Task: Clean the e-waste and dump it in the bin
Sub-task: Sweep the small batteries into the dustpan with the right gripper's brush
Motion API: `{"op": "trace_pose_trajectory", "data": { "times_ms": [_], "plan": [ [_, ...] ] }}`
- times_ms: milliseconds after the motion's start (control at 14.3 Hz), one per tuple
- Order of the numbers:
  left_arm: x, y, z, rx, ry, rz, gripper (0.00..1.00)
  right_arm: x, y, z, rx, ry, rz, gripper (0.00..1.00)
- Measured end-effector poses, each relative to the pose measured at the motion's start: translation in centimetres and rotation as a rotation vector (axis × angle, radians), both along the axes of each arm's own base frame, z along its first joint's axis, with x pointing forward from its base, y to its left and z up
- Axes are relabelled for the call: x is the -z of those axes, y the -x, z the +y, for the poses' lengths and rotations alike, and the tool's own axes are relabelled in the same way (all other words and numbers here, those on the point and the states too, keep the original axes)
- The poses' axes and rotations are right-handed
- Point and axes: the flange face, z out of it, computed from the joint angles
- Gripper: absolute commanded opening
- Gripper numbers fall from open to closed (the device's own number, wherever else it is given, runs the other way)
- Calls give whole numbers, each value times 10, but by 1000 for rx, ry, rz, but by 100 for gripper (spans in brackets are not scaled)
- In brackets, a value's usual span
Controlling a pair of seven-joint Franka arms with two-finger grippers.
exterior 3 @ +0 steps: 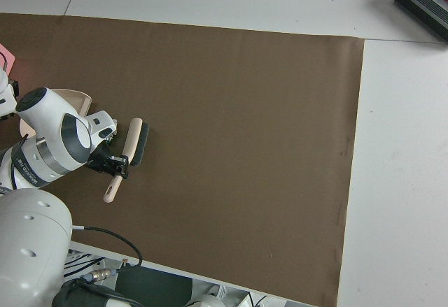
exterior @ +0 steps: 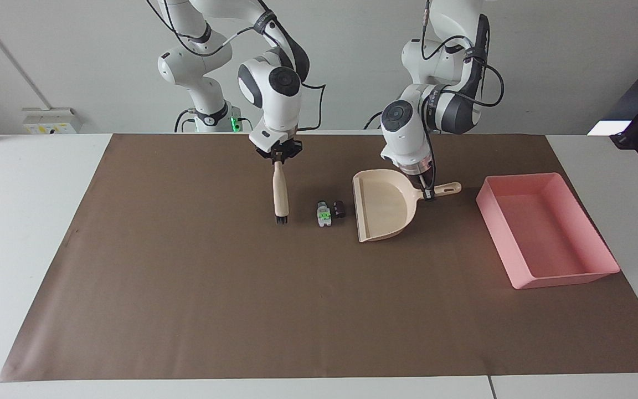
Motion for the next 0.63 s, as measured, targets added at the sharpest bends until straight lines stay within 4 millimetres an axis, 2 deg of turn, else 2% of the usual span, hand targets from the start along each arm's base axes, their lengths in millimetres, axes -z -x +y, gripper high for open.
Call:
{"op": "trace_pose_trajectory", "data": {
  "times_ms": [280, 630],
  "plan": [
    [26, 4, -13, 50, -61, 17, 0, 16, 5, 20, -29, -8, -17, 0],
    [32, 5, -14, 55, -70, 22, 0, 30, 22, 55, -89, -27, -45, 0]
  ]
}}
